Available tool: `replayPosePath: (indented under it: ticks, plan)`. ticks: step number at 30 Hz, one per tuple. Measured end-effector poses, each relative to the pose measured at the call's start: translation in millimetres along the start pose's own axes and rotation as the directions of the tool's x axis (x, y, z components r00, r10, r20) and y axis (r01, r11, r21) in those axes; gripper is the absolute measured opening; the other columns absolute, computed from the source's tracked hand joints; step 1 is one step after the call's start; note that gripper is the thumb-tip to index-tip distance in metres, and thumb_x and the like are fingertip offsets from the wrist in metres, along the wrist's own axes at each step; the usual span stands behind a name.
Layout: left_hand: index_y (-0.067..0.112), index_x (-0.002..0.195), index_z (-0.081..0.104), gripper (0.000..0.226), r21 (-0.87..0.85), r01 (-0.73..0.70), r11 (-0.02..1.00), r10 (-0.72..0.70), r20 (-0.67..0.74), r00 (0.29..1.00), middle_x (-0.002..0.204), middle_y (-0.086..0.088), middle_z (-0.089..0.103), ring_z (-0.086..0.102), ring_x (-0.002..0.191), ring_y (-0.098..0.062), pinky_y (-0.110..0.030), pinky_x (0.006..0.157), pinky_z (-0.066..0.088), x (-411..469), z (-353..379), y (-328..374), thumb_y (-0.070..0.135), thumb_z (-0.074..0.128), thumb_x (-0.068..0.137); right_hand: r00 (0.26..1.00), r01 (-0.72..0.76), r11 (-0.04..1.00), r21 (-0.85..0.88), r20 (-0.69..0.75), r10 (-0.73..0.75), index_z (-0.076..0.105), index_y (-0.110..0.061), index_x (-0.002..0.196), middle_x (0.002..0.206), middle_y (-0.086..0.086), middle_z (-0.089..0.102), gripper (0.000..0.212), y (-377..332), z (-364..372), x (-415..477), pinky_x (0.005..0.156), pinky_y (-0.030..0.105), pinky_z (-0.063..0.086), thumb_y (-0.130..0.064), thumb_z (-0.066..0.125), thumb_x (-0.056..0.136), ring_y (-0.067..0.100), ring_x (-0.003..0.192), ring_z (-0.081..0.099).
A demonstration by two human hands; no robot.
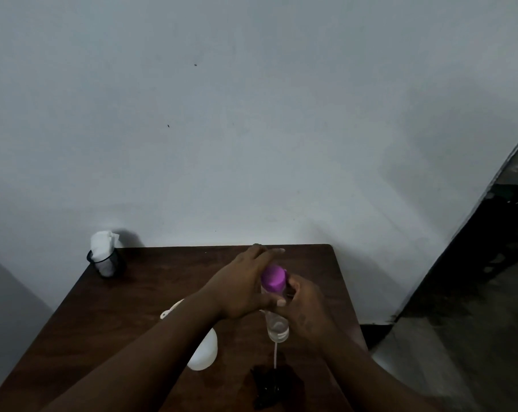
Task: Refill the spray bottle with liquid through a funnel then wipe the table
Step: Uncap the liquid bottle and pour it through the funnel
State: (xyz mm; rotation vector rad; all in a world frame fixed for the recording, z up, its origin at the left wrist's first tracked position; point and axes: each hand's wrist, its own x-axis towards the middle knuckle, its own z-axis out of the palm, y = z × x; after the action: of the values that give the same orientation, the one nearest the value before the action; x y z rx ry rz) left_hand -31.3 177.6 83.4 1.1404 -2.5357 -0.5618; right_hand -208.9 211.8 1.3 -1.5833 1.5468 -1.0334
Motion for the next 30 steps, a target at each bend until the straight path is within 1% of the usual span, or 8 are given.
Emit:
replayPosePath:
  ticks: [3, 5, 7, 15, 19, 25, 27, 30]
  plan:
    - [0.047, 0.146, 0.035, 0.073, -0.087, -0.087, 0.992, 0.094, 0.076, 0.993, 0.154, 0.017, 0.025, 0.033, 0.14, -0.008, -0.031, 0.108, 0.044, -3, -6, 4, 0.029, 0.072, 0.086, 1.0, 0.006, 1.0, -0.007, -0.022, -0.006, 0.062, -0.041, 0.092, 0.083, -0.02, 0.07, 0.035, -2, 0, 0, 0.07, 0.01, 0.051, -0.041, 0.089, 0.068, -0.011, 0.085, 0.065]
    - [0.04, 0.141, 0.046, 0.063, -0.072, -0.124, 0.99, 0.131, 0.106, 0.986, 0.154, 0.015, 0.031, 0.034, 0.141, -0.01, -0.036, 0.109, 0.044, -2, -10, 5, 0.012, 0.065, 0.088, 1.0, 0.001, 1.0, 0.014, -0.029, 0.0, 0.064, -0.04, 0.098, 0.084, -0.023, 0.068, 0.044, -1, 0, 1, 0.07, 0.005, 0.048, -0.039, 0.091, 0.064, -0.012, 0.085, 0.065]
    - [0.035, 0.138, 0.051, 0.059, 0.007, -0.138, 0.99, 0.136, 0.109, 0.985, 0.151, 0.013, 0.038, 0.038, 0.138, -0.011, -0.039, 0.108, 0.044, -1, -11, 5, 0.005, 0.06, 0.088, 1.0, -0.018, 1.0, 0.004, -0.023, 0.018, 0.066, -0.034, 0.106, 0.087, -0.021, 0.067, 0.052, -2, 2, 1, 0.071, 0.005, 0.045, -0.044, 0.091, 0.061, -0.009, 0.083, 0.064]
    - [0.031, 0.139, 0.049, 0.054, 0.127, -0.156, 0.98, 0.151, 0.047, 0.987, 0.142, 0.012, 0.05, 0.045, 0.129, -0.01, -0.034, 0.108, 0.041, 3, -10, 5, 0.016, 0.062, 0.089, 0.999, -0.027, 1.0, 0.002, -0.021, 0.027, 0.067, -0.036, 0.099, 0.089, -0.013, 0.073, 0.042, -2, 0, 1, 0.076, 0.017, 0.055, -0.046, 0.088, 0.064, -0.005, 0.085, 0.068]
    - [0.033, 0.135, 0.049, 0.041, 0.032, -0.089, 0.996, 0.09, -0.039, 0.995, 0.131, 0.015, 0.052, 0.048, 0.118, -0.002, -0.029, 0.1, 0.047, -2, -11, 2, 0.03, 0.06, 0.095, 0.999, -0.031, 0.999, 0.015, -0.014, 0.031, 0.068, -0.033, 0.099, 0.091, -0.011, 0.074, 0.043, -10, -1, 1, 0.08, 0.027, 0.059, -0.044, 0.089, 0.063, 0.001, 0.084, 0.07]
    - [0.037, 0.125, 0.05, 0.035, -0.078, 0.006, 0.997, -0.021, -0.187, 0.982, 0.114, 0.019, 0.055, 0.056, 0.1, -0.001, -0.027, 0.083, 0.053, -15, -19, -1, 0.044, 0.063, 0.093, 1.0, -0.009, 0.999, 0.053, 0.001, 0.009, 0.071, -0.034, 0.099, 0.093, -0.016, 0.076, 0.047, -27, 1, 4, 0.078, 0.032, 0.06, -0.044, 0.091, 0.057, 0.0, 0.084, 0.071]
    - [0.037, 0.118, 0.054, 0.033, -0.191, 0.042, 0.981, -0.089, -0.244, 0.966, 0.109, 0.017, 0.061, 0.06, 0.096, -0.004, -0.031, 0.079, 0.055, -20, -25, -5, 0.044, 0.069, 0.089, 1.0, -0.013, 0.998, 0.059, 0.001, 0.013, 0.07, -0.039, 0.098, 0.093, -0.021, 0.075, 0.048, -33, 6, 6, 0.078, 0.03, 0.06, -0.043, 0.093, 0.056, -0.002, 0.085, 0.071]
    - [0.031, 0.108, 0.06, 0.034, -0.403, 0.08, 0.912, -0.195, -0.253, 0.948, 0.103, 0.01, 0.068, 0.067, 0.091, -0.012, -0.039, 0.079, 0.057, -29, -34, -12, 0.035, 0.079, 0.081, 1.0, -0.024, 0.995, 0.094, -0.004, 0.025, 0.07, -0.035, 0.11, 0.096, -0.017, 0.076, 0.061, -42, 15, 7, 0.082, 0.03, 0.06, -0.043, 0.094, 0.055, -0.002, 0.089, 0.07]
